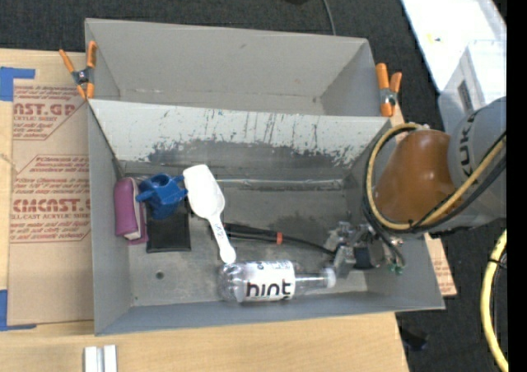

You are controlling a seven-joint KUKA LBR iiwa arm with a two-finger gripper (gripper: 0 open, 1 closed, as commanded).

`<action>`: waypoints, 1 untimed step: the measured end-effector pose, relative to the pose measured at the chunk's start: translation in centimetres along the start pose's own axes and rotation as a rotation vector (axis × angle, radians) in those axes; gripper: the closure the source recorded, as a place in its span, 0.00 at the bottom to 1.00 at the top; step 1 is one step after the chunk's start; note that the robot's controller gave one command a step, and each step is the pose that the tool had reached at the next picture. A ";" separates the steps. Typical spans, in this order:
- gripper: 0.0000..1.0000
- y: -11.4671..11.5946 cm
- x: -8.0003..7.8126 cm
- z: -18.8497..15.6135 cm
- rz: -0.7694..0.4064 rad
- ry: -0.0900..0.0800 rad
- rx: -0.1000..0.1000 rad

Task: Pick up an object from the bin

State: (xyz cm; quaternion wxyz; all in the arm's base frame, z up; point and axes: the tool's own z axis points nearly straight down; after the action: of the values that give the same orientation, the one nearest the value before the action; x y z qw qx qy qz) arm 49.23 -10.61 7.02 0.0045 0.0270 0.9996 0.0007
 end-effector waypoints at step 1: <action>1.00 0.1 0.0 -0.7 0.000 0.001 -0.001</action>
Offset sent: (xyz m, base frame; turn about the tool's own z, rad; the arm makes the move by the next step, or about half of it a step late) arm -0.0003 0.0005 0.0991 -0.0004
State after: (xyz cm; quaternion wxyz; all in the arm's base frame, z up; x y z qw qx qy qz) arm 49.20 -10.55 7.75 0.0041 0.0271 0.9996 0.0011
